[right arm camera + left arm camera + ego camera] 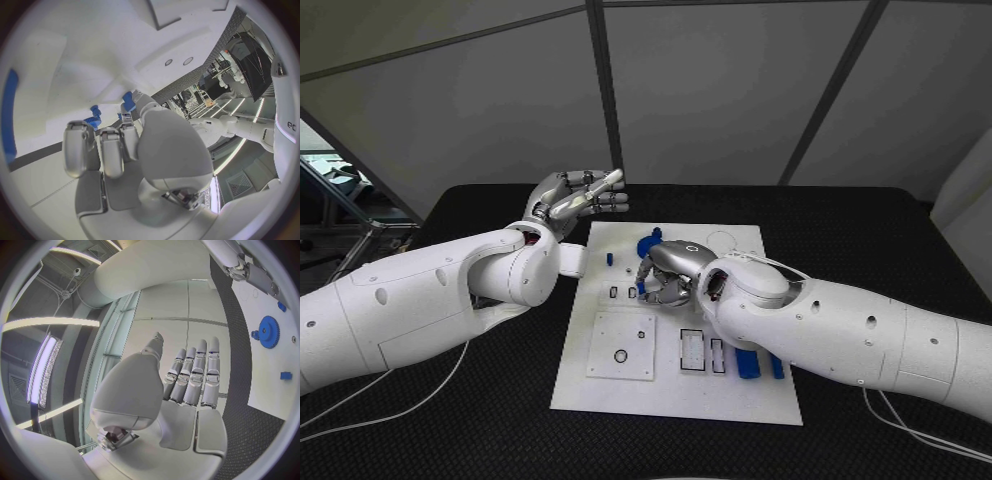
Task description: Assemble the parts on the task board
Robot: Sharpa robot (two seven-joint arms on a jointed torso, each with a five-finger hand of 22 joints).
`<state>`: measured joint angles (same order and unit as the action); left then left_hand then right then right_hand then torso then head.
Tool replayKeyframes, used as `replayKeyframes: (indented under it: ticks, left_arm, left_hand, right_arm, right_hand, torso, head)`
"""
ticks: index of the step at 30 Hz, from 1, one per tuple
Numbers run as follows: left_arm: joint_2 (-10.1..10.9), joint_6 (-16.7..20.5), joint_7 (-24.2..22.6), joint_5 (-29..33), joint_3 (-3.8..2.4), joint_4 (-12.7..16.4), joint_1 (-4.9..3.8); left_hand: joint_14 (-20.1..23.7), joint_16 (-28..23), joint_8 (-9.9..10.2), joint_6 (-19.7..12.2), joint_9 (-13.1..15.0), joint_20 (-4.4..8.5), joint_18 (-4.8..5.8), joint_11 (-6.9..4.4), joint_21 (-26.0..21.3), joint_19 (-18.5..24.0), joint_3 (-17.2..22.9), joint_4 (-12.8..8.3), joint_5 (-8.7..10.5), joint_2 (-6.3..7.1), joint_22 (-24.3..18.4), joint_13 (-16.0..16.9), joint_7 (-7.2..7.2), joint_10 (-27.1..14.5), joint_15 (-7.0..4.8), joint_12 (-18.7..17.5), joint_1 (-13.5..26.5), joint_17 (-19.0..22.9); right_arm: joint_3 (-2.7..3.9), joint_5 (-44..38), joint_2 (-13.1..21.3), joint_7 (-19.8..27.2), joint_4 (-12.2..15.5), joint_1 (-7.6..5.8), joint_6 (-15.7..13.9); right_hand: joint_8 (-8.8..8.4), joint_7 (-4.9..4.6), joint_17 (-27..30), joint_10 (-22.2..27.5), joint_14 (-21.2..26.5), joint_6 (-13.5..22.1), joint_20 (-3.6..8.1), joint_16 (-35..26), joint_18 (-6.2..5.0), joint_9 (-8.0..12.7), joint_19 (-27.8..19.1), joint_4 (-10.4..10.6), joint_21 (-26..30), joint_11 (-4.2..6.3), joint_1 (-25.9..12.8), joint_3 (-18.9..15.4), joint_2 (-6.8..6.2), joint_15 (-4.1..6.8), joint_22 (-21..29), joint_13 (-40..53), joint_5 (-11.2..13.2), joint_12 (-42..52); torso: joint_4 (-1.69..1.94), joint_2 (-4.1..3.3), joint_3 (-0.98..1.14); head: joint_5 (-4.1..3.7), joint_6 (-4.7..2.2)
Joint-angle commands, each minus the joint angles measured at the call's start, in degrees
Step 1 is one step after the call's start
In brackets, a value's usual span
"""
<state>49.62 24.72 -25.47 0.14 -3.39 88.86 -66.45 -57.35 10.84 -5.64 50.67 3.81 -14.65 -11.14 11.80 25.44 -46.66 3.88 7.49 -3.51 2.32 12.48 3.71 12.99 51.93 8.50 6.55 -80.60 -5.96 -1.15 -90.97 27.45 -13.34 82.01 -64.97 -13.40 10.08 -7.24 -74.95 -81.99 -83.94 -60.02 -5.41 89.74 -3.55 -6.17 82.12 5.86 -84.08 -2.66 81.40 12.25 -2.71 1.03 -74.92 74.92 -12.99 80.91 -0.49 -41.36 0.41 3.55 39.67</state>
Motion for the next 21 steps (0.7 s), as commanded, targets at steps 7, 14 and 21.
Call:
replayKeyframes:
  ticks: [7,14,21]
  left_arm:
    - [0.01,-0.22,-0.16,-0.08,-0.06,0.07,-0.10]
    - [0.12,-0.21,-0.16,-0.08,-0.06,0.07,-0.10]
    - [0.15,-0.21,-0.16,-0.08,-0.06,0.06,-0.10]
  left_hand:
    - [0.08,-0.30,0.34,-0.31,-0.02,0.03,0.92,0.01,0.32,0.39,0.13,-0.32,0.26,-0.58,0.05,-0.05,1.76,-0.17,0.33,-0.21,-0.09,-0.08]
    - [0.08,-0.30,0.34,-0.31,-0.02,0.03,0.92,0.01,0.32,0.39,0.13,-0.32,0.26,-0.58,0.05,-0.05,1.76,-0.17,0.33,-0.21,-0.09,-0.08]
    - [0.08,-0.30,0.34,-0.31,-0.02,0.03,0.92,0.01,0.32,0.39,0.13,-0.32,0.26,-0.58,0.05,-0.05,1.76,-0.17,0.33,-0.21,-0.09,-0.08]
  right_arm:
    - [-0.14,-0.58,-0.09,-0.51,-0.22,0.10,2.36]
    - [-0.14,-0.60,-0.07,-0.67,-0.26,0.11,3.04]
    - [-0.14,-0.75,-0.09,-0.86,-0.32,0.11,3.44]
  right_hand:
    - [-0.08,-0.11,-14.73,0.58,-5.99,0.12,0.26,0.14,0.98,0.04,0.07,0.22,-0.11,0.00,-1.18,0.21,-0.32,0.18,-3.52,3.43,-0.29,-0.56]
    - [-1.00,-0.66,-14.37,1.75,-5.91,1.53,0.04,0.01,0.91,0.26,-0.18,0.22,0.11,-0.43,-2.02,0.26,-0.99,-0.14,-3.18,2.08,-0.22,-1.85]
    - [-1.73,-1.15,-14.22,2.10,-5.87,2.72,-0.24,-0.05,0.88,0.44,-0.30,0.19,0.23,-0.85,-2.56,0.34,-1.45,-0.48,-3.02,1.76,-0.06,-2.21]
  torso:
    - [-0.02,-0.02,-0.02]
    - [0.00,0.00,-0.04]
    - [-0.03,-0.01,-0.02]
  head:
    - [0.05,0.01]
    - [0.03,0.08]
    - [0.01,0.07]
